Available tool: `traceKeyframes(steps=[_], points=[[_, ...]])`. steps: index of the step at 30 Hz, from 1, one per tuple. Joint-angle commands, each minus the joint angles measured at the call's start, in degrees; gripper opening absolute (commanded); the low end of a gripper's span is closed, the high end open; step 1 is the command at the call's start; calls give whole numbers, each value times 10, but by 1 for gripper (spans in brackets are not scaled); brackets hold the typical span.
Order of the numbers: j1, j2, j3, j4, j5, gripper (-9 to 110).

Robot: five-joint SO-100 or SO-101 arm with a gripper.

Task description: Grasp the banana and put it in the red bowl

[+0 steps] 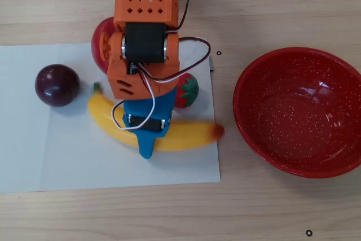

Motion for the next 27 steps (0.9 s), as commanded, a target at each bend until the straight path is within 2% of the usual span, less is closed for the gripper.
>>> traceKeyframes(steps=[1, 4, 27], points=[[-2, 39, -33, -9, -27, 9], [-6, 49, -33, -8, -31, 0], [-11, 216, -108, 63, -51, 0]])
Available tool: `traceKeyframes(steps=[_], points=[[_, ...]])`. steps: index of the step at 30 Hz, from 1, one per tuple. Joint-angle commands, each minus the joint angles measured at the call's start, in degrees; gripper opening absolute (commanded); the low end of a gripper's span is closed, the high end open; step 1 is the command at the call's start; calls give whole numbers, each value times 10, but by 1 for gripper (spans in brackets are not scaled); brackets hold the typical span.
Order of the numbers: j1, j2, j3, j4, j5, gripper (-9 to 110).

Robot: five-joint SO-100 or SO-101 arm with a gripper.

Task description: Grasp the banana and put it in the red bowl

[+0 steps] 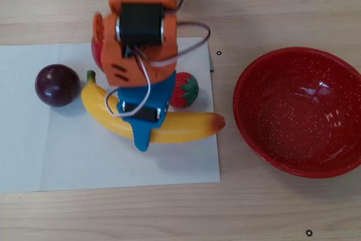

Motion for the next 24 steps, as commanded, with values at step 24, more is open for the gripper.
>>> traceKeyframes(steps=[24], points=[[134, 323, -69, 69, -37, 0]])
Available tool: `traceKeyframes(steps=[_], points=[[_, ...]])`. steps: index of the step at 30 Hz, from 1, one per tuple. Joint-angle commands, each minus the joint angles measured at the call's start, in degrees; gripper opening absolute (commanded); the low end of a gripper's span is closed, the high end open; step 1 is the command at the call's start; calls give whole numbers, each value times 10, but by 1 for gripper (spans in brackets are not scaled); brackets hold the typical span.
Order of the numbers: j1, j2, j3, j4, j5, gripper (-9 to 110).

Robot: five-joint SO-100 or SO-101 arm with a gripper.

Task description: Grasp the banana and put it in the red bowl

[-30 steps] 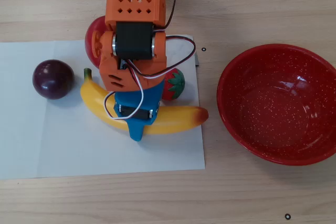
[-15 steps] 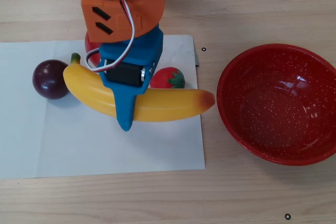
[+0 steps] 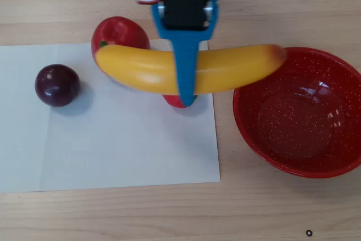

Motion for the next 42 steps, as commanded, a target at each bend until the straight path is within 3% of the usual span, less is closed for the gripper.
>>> traceKeyframes(steps=[1, 15, 27, 29, 31, 34, 42], points=[[33, 82, -67, 10, -19, 0], [229, 30, -91, -18, -59, 0], [287, -21, 37, -171, -25, 1], [289, -25, 63, -195, -11, 6], [291, -31, 85, -206, 4, 20], [297, -40, 106, -206, 18, 27], [305, -40, 117, -179, 23, 36]])
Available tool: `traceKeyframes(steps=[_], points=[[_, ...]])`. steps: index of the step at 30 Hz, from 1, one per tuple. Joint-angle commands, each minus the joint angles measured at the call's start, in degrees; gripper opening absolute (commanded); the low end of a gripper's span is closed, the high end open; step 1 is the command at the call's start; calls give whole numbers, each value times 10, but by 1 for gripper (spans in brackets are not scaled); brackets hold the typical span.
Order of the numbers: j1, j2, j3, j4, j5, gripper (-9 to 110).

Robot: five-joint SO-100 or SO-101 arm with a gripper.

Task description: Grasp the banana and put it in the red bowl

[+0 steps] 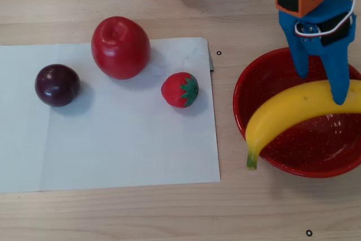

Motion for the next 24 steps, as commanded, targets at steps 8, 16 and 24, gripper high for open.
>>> traceKeyframes(steps=[8, 16, 24], points=[[7, 59, -124, 105, -33, 17], [-26, 102, -196, 181, -41, 0], [-61, 178, -211, 264, -43, 0]])
